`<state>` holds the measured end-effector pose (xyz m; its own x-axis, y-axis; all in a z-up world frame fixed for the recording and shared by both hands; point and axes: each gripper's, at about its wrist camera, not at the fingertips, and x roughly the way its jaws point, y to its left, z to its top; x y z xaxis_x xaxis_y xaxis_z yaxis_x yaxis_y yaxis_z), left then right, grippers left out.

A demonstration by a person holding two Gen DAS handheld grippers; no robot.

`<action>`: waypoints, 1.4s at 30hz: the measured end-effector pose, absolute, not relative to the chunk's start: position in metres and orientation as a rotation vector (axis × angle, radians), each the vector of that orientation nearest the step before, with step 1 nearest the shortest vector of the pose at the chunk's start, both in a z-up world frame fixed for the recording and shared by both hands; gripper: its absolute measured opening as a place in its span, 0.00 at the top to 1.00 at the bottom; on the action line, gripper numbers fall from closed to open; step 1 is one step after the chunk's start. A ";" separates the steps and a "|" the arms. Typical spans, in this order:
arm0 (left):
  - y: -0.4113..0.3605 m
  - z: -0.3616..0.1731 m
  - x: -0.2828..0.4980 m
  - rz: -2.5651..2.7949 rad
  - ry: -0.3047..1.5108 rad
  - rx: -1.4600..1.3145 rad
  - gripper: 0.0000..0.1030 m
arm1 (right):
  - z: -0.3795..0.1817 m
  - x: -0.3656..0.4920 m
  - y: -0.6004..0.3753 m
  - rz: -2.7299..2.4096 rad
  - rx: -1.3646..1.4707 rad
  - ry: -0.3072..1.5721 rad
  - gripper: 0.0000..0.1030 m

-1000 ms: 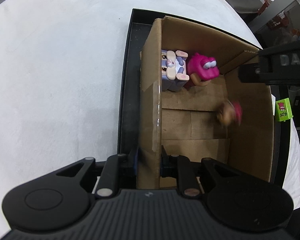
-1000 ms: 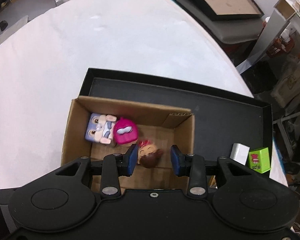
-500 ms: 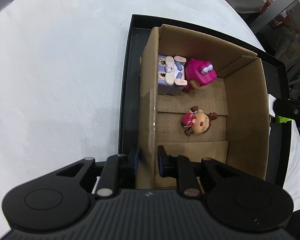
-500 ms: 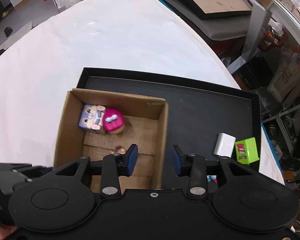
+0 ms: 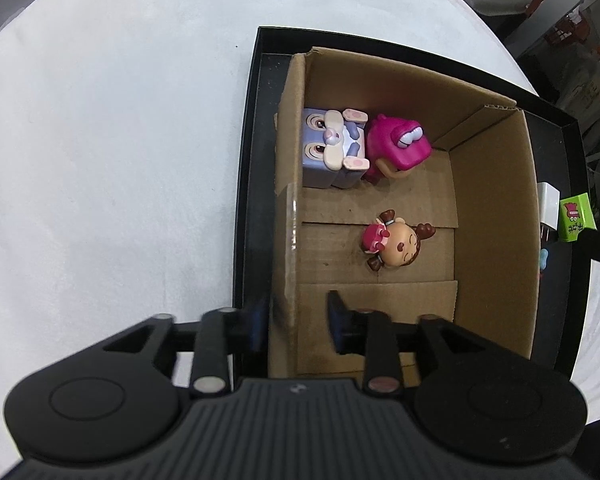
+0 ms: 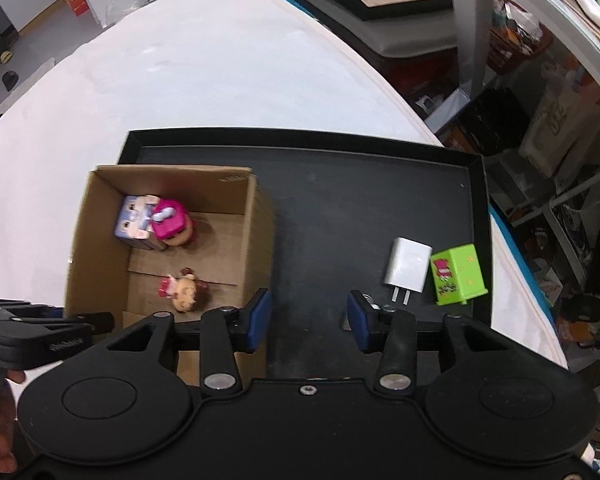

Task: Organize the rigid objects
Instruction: 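Move the right gripper back over the blue-and-red figure with cup, then close the right gripper on the blue-and-red figure and lift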

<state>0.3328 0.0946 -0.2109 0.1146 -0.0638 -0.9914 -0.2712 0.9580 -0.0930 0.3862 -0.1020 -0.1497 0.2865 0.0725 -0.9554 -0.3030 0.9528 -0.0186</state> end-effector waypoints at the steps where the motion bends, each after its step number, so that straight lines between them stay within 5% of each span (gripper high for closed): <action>1: 0.094 -0.210 0.334 0.154 1.451 -0.271 0.57 | -0.152 0.387 -0.106 0.249 -0.210 1.261 0.57; 11: 0.090 -0.205 0.344 0.151 1.463 -0.211 0.34 | -0.182 0.396 -0.144 0.211 -0.188 1.304 0.39; 19: 0.088 -0.209 0.353 0.164 1.481 -0.200 0.31 | -0.207 0.404 -0.159 0.197 -0.165 1.352 0.29; 35: 0.082 -0.220 0.369 0.148 1.520 -0.166 0.24 | -0.266 0.417 -0.167 0.111 -0.028 1.449 0.29; 38: 0.080 -0.221 0.371 0.135 1.525 -0.160 0.24 | -0.271 0.419 -0.166 0.084 -0.036 1.447 0.42; 42: 0.080 -0.223 0.371 0.129 1.529 -0.156 0.24 | -0.270 0.420 -0.169 0.076 -0.032 1.433 0.43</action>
<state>0.3712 0.0795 -0.2235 0.0379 -0.0134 -0.9992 -0.1811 0.9833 -0.0201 0.4201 -0.1685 -0.2699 0.1356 0.0334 -0.9902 -0.0713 0.9972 0.0239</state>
